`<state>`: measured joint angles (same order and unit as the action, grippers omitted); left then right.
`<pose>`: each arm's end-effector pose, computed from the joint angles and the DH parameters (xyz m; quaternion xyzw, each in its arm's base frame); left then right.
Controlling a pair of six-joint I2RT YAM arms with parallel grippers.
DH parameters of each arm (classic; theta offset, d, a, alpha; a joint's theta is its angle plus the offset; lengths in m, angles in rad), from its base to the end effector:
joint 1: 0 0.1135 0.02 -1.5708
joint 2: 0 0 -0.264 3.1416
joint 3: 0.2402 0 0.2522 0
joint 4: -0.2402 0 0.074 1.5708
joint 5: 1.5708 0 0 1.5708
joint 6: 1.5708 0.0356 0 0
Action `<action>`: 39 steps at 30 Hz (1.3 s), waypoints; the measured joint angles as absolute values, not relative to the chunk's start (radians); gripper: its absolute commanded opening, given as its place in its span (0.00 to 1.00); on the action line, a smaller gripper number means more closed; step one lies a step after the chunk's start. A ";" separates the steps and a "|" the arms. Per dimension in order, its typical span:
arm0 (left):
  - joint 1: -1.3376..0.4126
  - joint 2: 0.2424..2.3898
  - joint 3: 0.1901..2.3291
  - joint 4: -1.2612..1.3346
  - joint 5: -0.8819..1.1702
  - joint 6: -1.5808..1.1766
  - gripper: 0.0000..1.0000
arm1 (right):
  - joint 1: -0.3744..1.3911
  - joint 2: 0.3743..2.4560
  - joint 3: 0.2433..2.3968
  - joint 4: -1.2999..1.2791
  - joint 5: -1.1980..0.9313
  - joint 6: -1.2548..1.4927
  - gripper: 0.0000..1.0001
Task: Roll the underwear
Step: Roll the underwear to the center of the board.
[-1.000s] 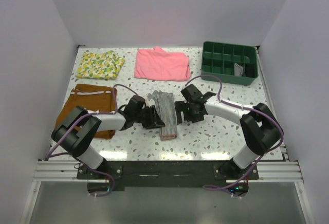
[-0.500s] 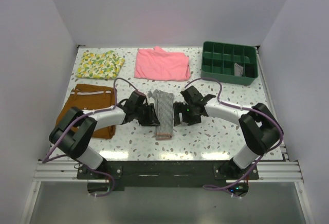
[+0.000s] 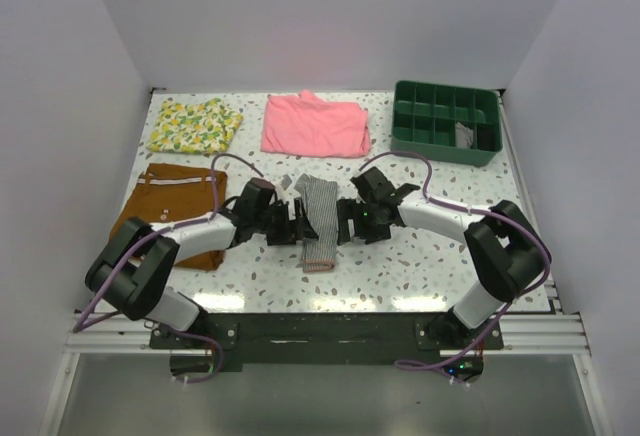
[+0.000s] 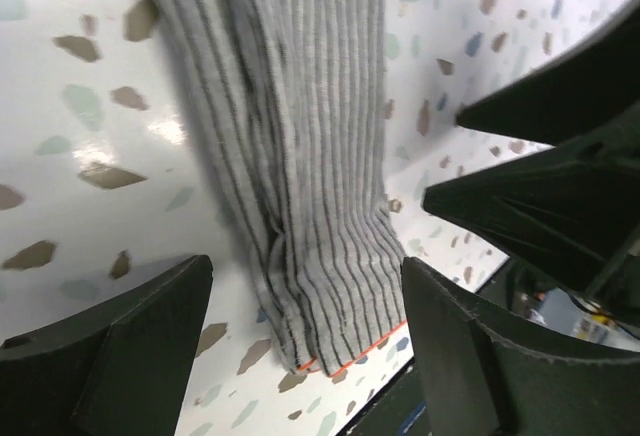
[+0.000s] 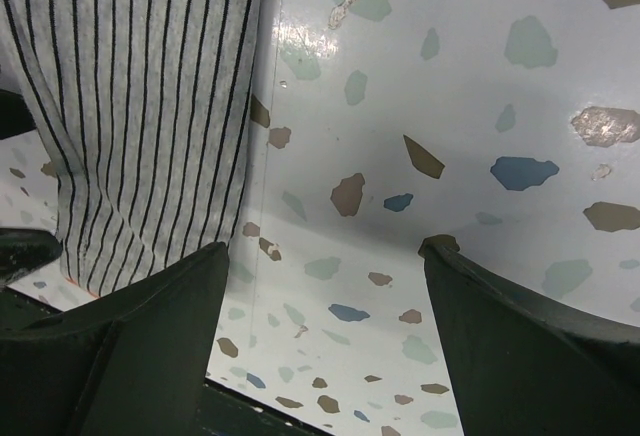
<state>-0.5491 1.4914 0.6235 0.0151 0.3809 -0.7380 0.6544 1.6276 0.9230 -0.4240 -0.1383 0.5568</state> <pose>0.2265 -0.1541 0.1479 -0.0205 0.9215 -0.3488 0.1696 0.2408 0.1909 0.1654 -0.0626 0.9714 0.1800 0.1415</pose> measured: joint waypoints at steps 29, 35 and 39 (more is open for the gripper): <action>-0.548 1.671 0.602 0.215 0.560 -0.797 0.00 | 0.657 1.547 0.931 -0.479 -0.085 0.447 0.83; -0.527 1.671 0.739 -0.045 0.477 -0.657 0.00 | 0.707 1.512 0.934 -0.482 -0.063 0.374 0.83; -0.477 1.665 0.817 -0.213 0.392 -0.564 0.00 | 0.827 1.528 0.975 -0.514 -0.026 0.308 0.82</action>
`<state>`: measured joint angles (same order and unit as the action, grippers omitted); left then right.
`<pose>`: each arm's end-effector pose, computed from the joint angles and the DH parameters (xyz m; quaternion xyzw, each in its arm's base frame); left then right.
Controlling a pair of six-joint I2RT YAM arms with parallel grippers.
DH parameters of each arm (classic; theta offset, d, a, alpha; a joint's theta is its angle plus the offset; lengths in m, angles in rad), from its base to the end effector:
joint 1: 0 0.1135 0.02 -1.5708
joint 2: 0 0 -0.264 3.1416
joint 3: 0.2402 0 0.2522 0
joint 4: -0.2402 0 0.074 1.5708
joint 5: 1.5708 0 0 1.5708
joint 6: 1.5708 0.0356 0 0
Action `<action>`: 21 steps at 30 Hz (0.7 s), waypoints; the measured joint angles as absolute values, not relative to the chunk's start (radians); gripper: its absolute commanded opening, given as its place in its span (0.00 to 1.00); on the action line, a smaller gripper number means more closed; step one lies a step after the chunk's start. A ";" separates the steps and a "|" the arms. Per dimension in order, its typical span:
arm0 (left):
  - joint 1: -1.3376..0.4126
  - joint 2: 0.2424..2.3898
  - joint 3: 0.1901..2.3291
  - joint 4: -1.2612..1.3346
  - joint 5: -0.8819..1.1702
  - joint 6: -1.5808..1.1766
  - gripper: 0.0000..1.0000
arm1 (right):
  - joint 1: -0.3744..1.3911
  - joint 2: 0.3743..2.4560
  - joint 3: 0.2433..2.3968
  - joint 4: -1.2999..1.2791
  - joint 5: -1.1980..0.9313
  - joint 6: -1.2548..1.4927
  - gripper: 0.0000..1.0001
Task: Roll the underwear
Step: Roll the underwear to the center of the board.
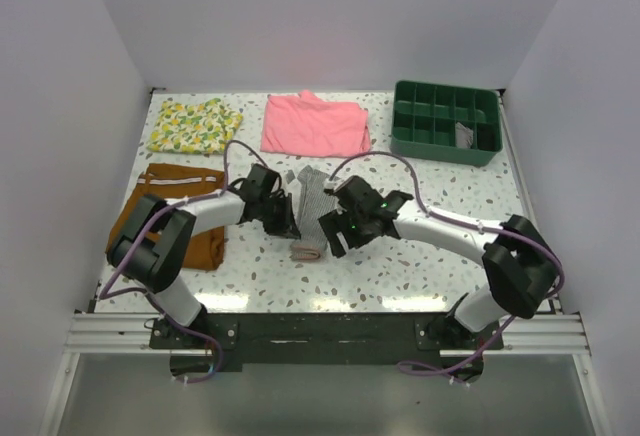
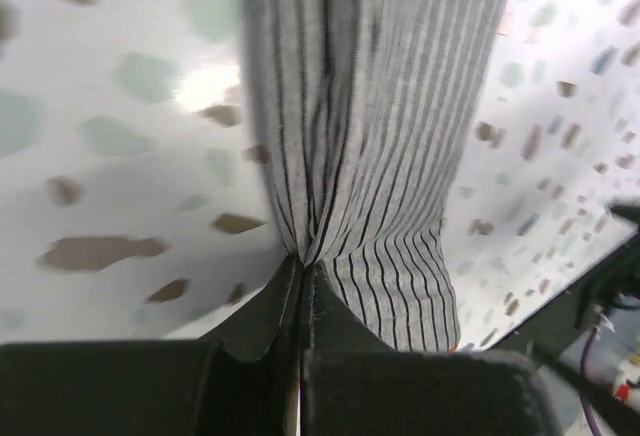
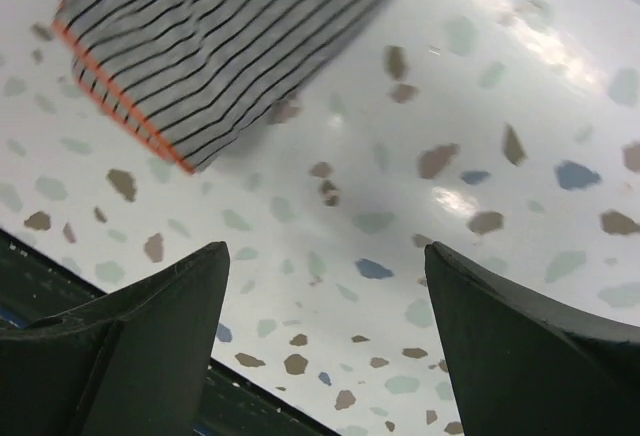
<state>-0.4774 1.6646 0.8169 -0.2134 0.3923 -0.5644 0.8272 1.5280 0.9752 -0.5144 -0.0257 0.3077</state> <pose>0.2637 -0.1518 0.1391 0.0078 0.9504 -0.2866 0.1206 0.2035 0.2226 0.2037 -0.2518 0.9351 0.1444 0.2034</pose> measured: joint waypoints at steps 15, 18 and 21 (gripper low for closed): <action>-0.438 1.723 1.013 -0.521 0.180 -0.381 0.00 | 1.052 1.613 1.109 -0.462 0.138 0.057 0.83; -0.432 1.723 1.003 -0.506 0.213 -0.381 0.00 | 1.070 1.625 1.119 -0.430 0.141 0.034 0.84; -0.420 1.720 0.981 -0.475 0.270 -0.383 0.00 | 1.102 1.638 1.133 -0.405 0.140 0.009 0.84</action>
<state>-0.4198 1.7203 0.9810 -0.4751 0.2695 -0.3828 1.1019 1.6382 1.1332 -0.4053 0.1402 0.0093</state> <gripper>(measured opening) 0.019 0.833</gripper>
